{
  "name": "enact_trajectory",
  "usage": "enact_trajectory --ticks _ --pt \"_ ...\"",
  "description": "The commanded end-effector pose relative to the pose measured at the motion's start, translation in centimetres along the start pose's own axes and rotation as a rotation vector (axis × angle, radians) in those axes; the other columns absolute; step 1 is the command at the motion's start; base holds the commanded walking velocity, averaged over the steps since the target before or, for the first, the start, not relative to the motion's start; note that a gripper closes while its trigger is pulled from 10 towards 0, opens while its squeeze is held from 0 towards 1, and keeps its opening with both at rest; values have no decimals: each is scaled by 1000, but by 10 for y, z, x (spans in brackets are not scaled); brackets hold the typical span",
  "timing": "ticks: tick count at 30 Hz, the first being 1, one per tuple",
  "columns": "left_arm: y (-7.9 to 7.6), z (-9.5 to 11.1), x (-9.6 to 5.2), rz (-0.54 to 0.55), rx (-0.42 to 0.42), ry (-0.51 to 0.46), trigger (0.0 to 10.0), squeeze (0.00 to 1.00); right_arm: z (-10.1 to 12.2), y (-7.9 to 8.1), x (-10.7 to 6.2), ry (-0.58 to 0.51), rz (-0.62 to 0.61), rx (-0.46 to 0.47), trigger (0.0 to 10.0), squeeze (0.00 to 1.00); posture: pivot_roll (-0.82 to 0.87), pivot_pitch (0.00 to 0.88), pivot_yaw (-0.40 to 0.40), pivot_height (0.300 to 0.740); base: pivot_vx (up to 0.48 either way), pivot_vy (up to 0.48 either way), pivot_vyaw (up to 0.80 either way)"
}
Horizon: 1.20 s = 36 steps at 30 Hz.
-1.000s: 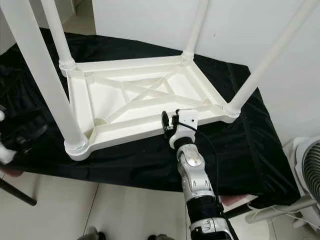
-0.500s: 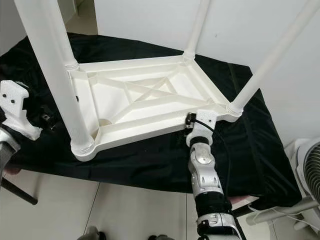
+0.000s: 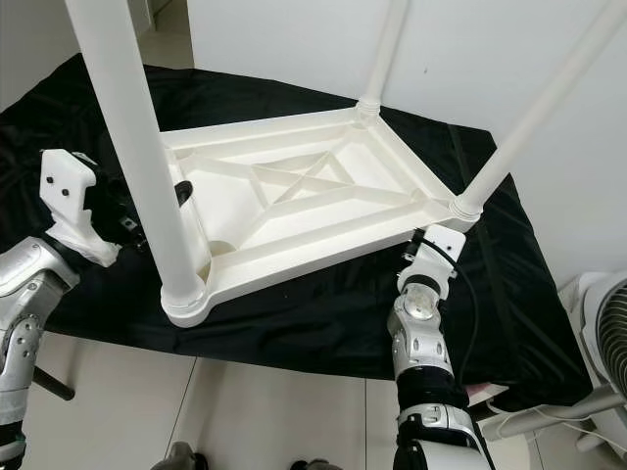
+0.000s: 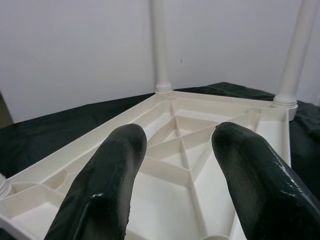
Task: Building children table
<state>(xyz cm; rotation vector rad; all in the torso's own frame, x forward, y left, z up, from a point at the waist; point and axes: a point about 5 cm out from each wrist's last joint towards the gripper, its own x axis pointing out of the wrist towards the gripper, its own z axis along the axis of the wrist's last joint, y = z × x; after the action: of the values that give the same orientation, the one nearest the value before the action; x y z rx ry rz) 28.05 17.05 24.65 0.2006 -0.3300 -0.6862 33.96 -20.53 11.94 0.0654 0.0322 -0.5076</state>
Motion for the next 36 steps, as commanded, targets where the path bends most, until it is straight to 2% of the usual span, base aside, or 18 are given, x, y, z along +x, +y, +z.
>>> enact_trajectory --ticks 1,2,4,6,10,11,18,21,29,36 --pt "-14 6 7 -76 -23 -30 10000 0 -6 0 3 45 8 12 10000 0 71 96 -104 740 0 0 0" --pt "-19 7 9 -94 -32 -36 10000 0 -7 4 5 52 33 12 10000 0 70 96 -101 740 0 0 0" --pt "-19 7 9 -94 -32 -36 10000 0 -7 4 5 52 33 12 10000 0 70 96 -101 740 0 0 0" --pt "-29 10 11 -131 -52 -45 10000 0 -7 16 10 74 120 14 10000 0 74 101 -100 740 0 0 0" --pt "-33 12 12 -140 -62 -51 10000 0 -6 21 13 80 153 -2 10000 0 82 102 -101 740 0 0 0" --pt "-38 15 13 -160 -79 -62 10000 0 -5 27 16 97 196 -16 10000 0 87 100 -102 740 0 0 0" --pt "-47 20 14 -185 -100 -76 10000 0 -1 40 19 96 295 -36 10000 0 90 98 -103 740 0 0 0" --pt "-56 24 14 -228 -119 -78 10000 0 2 50 19 84 373 -54 10000 0 85 97 -100 740 0 0 0" --pt "-69 29 19 -266 -150 -94 10000 0 20 55 27 39 377 -70 10000 0 76 96 -94 740 0 0 0" --pt "-69 32 21 -275 -163 -98 10000 0 26 57 29 17 392 -50 10000 0 72 93 -90 740 0 0 0"
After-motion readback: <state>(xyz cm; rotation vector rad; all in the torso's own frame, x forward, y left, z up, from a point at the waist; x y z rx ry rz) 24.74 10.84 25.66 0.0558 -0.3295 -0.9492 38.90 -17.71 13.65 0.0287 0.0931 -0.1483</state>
